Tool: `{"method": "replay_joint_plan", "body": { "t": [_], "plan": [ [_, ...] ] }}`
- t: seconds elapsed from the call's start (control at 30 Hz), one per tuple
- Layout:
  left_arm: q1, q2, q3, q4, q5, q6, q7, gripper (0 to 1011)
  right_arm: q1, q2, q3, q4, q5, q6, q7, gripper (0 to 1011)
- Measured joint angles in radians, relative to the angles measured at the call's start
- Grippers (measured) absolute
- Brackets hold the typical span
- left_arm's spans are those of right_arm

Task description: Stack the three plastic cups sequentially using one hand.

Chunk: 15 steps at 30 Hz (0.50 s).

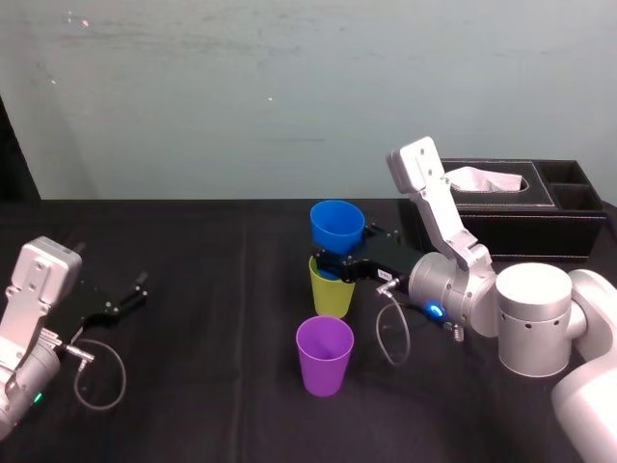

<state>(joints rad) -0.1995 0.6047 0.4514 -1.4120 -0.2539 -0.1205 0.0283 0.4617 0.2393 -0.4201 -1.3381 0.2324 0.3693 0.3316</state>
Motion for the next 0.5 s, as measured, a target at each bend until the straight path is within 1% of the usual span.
{"method": "replay_joint_plan", "body": {
  "t": [0.27,0.5],
  "plan": [
    [0.0,0.0,0.0,0.0,0.0,0.0,0.0,1000,0.003,-0.009,0.002,0.021,-0.005,-0.005,0.0,715],
    [0.0,0.0,0.0,0.0,0.0,0.0,0.0,1000,0.003,-0.009,0.003,0.022,-0.005,-0.005,0.0,715]
  ]
}}
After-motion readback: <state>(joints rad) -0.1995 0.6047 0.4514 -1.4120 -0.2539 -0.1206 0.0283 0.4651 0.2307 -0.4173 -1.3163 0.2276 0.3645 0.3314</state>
